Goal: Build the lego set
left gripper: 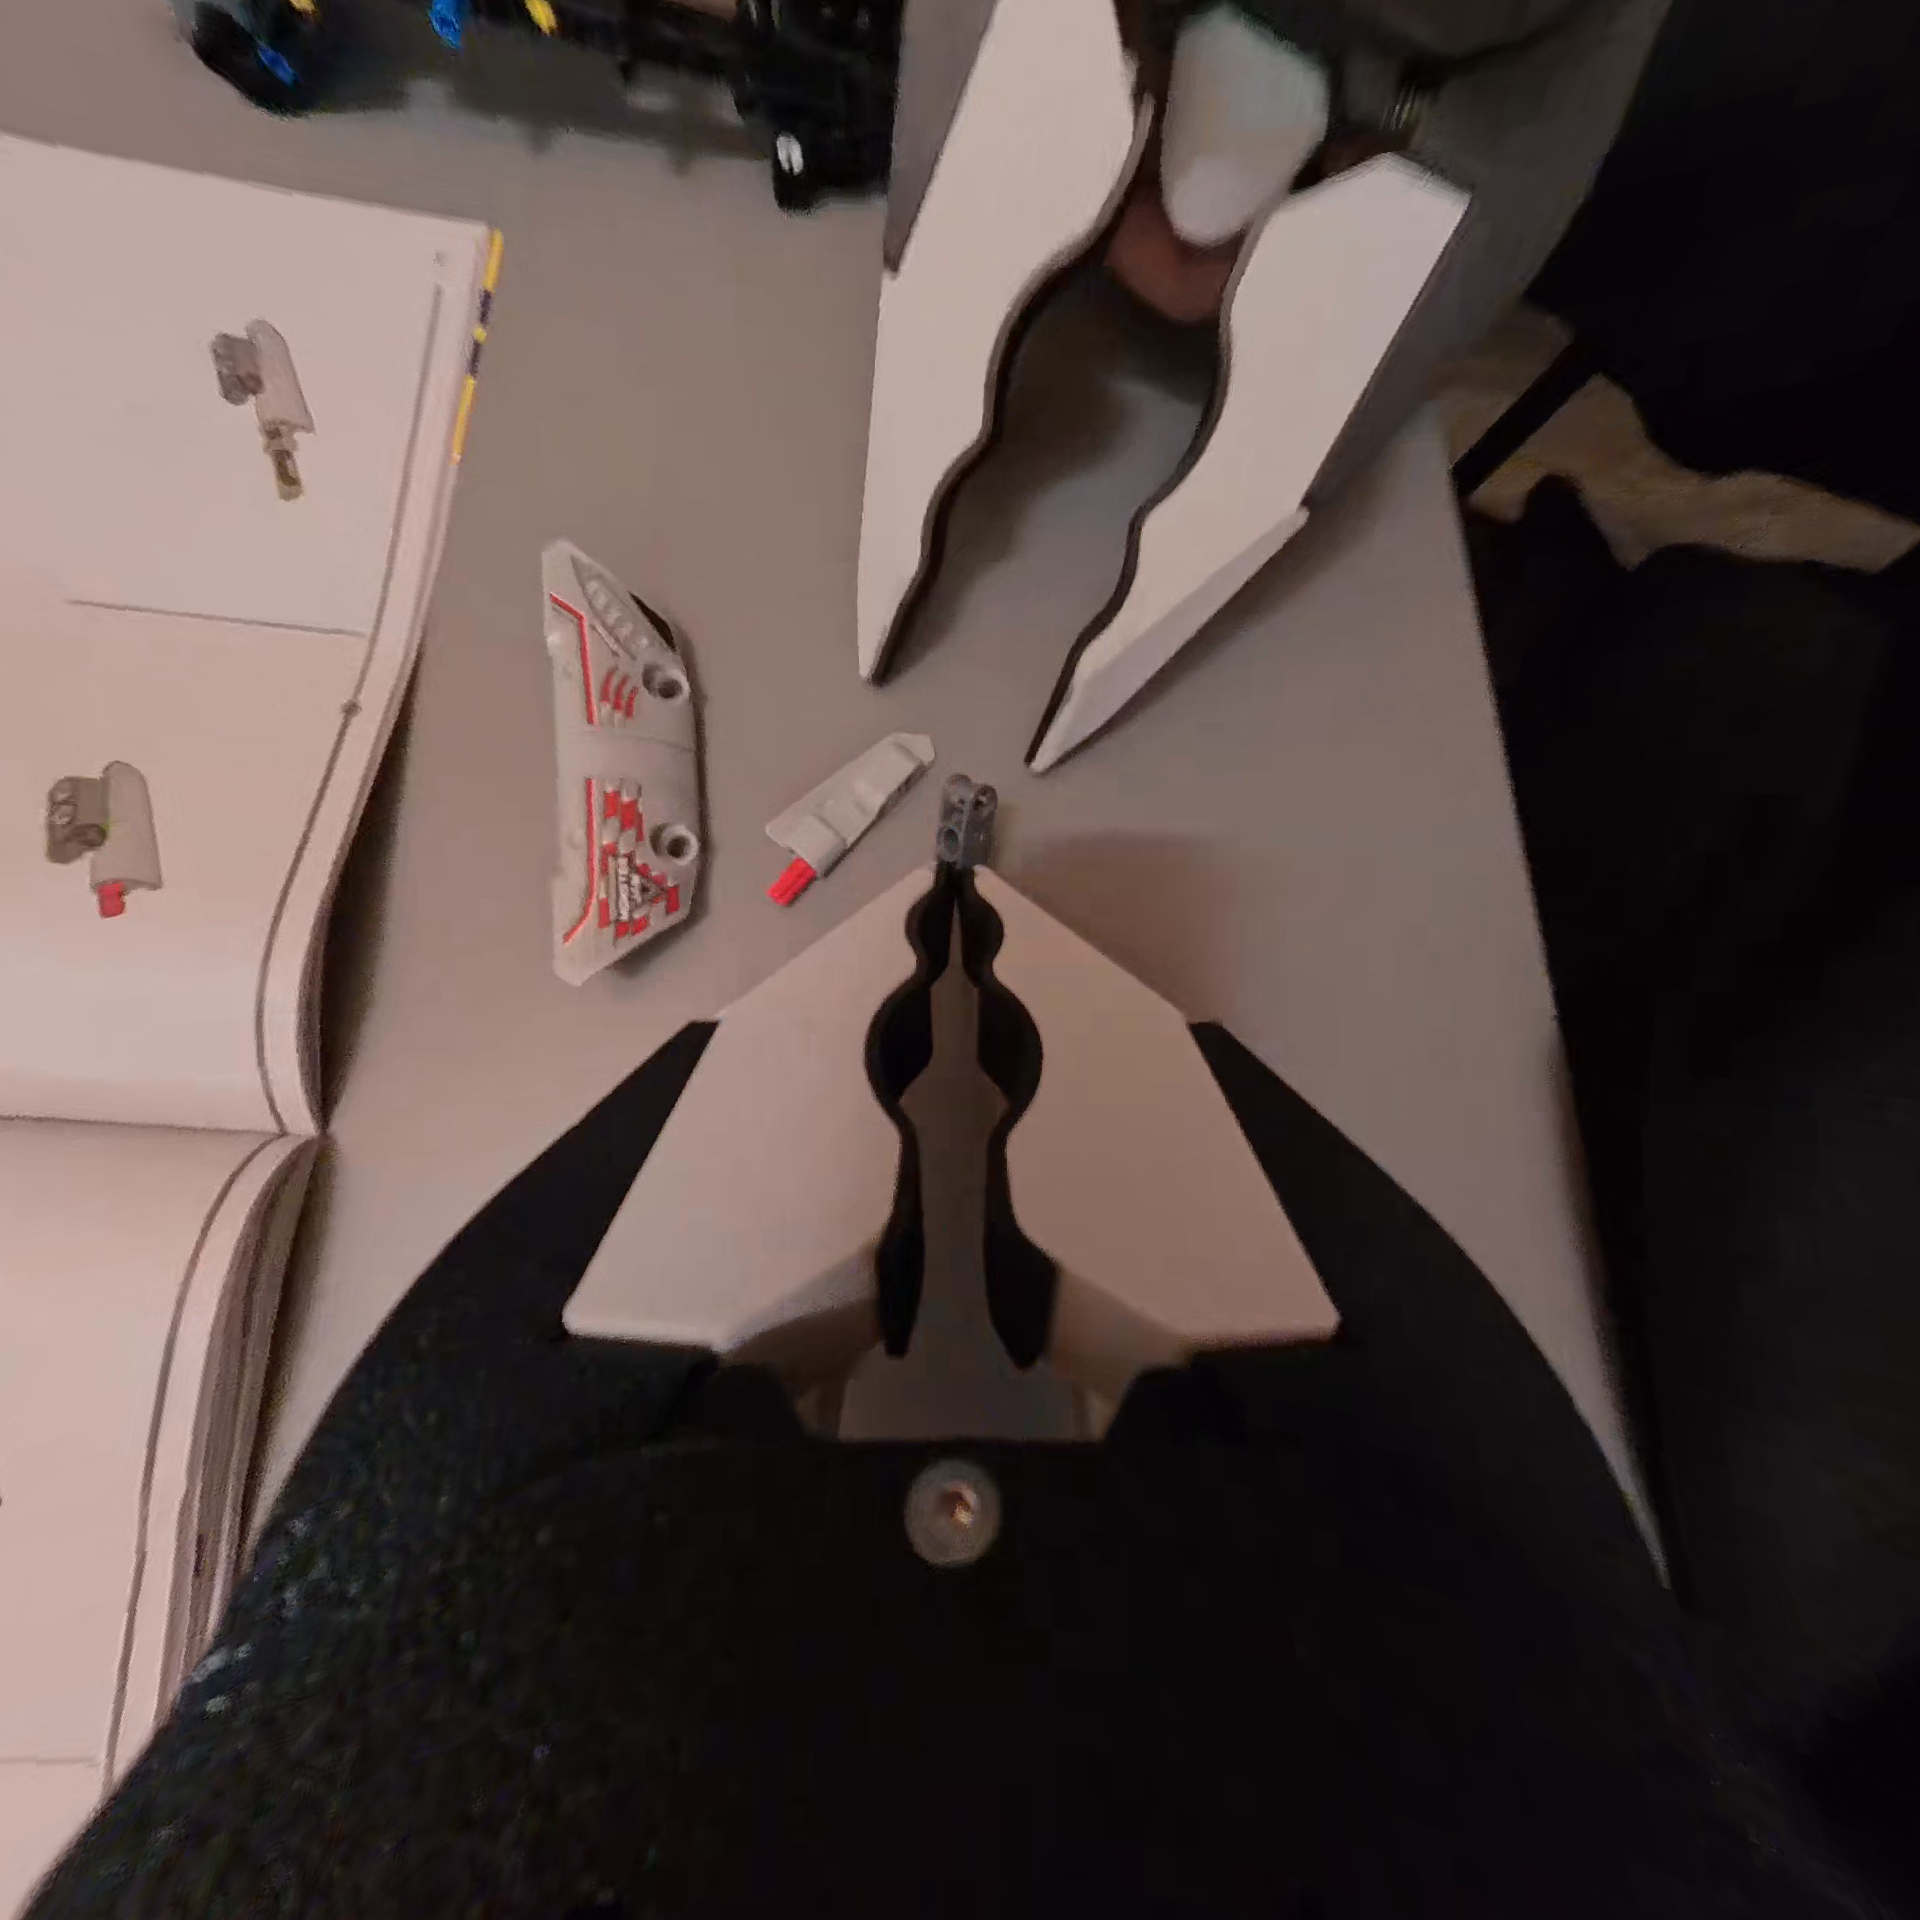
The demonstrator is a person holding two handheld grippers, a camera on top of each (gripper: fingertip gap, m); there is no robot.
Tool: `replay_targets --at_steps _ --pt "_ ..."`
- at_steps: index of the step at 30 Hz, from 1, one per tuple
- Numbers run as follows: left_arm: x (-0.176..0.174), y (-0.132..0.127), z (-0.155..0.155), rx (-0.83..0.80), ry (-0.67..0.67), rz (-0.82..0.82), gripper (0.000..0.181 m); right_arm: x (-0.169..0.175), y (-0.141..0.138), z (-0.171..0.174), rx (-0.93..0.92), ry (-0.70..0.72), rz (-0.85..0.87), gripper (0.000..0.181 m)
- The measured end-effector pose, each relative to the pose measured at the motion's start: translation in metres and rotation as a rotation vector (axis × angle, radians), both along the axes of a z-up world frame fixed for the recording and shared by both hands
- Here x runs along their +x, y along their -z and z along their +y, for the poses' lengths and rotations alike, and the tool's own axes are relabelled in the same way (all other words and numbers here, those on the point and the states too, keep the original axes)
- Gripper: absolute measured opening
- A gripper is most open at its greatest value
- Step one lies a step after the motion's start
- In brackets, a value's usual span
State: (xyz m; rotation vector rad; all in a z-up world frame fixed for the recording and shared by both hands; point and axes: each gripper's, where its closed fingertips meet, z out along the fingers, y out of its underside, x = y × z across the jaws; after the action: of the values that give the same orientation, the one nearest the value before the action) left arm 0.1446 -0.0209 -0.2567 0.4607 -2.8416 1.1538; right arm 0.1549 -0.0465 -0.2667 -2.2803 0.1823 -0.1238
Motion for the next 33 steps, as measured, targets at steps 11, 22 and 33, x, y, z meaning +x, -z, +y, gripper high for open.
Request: replay_targets --at_steps 11,22,33 --pt "0.0 -0.004 0.014 0.037 -0.061 -0.132 0.004 -0.008 0.0 0.0 0.002 -0.077 0.022 0.031" --pt "0.025 -0.008 0.012 0.18 0.098 -0.352 0.013 -0.011 0.0 0.0 0.0 -0.098 -0.003 0.025" --pt "0.022 0.013 0.007 0.214 0.223 -0.305 0.001 -0.011 -0.002 0.0 -0.002 -0.093 -0.105 0.027"
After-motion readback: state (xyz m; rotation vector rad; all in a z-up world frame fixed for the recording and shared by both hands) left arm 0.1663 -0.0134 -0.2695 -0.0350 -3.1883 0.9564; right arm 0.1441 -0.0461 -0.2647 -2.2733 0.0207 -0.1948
